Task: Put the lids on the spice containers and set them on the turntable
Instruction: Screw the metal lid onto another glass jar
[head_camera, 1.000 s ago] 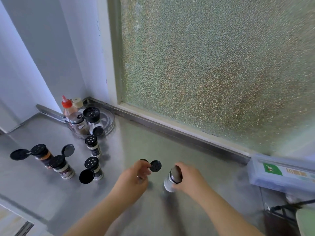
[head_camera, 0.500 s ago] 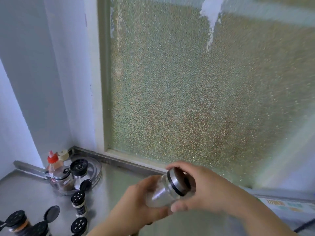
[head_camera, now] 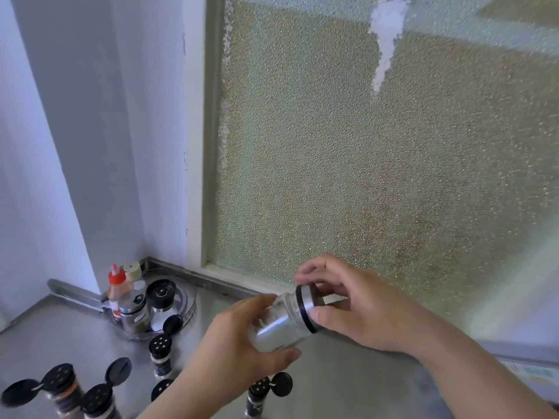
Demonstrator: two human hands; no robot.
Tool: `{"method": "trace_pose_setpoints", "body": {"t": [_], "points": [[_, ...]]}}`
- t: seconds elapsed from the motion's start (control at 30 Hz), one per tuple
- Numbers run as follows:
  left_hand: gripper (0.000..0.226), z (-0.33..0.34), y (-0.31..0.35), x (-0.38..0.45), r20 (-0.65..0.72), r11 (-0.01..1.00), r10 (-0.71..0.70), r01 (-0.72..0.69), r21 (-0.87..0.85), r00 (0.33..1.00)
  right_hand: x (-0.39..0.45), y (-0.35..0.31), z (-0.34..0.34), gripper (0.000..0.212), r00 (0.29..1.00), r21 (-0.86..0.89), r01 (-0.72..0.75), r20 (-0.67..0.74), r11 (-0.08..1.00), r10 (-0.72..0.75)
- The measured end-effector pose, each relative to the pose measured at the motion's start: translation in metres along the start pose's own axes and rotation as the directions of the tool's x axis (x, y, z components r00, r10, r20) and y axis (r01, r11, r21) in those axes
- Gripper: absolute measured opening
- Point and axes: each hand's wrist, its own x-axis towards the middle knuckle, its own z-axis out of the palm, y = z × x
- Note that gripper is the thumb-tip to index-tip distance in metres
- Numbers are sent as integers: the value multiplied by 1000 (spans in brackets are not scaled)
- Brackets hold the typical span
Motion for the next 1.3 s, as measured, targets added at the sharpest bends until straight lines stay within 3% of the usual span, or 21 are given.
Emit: {"method": "trace_pose_setpoints", "body": {"t": [0.2, 0.57, 0.9, 1.0, 1.17, 1.3], "points": [[50, -5, 0, -8, 29, 999, -16, 17, -36, 999, 2, -5, 2, 26, 1000, 103, -15, 24, 995, 13], [50, -4, 10, -7, 98, 991, -76, 85, -98, 992, -9, -8, -18, 36, 994, 95, -74, 87, 993, 66], [48, 5, 25, -7, 100, 997, -44, 50, -54, 994, -17, -1, -18, 26, 996, 53, -88, 32, 995, 87], [57, 6, 26, -7, 87, 998, -21, 26, -52, 996, -18, 2, -18, 21, 993, 15, -112, 27, 994, 111], [69, 10, 25, -6, 11, 994, 93, -93, 57, 996, -20, -2, -12, 30, 975, 162, -214, 95, 963, 200], [65, 9, 23, -8, -9, 993, 107, -107, 57, 994, -15, -8, -3, 43, 977, 53, -211, 41, 976, 209]]}}
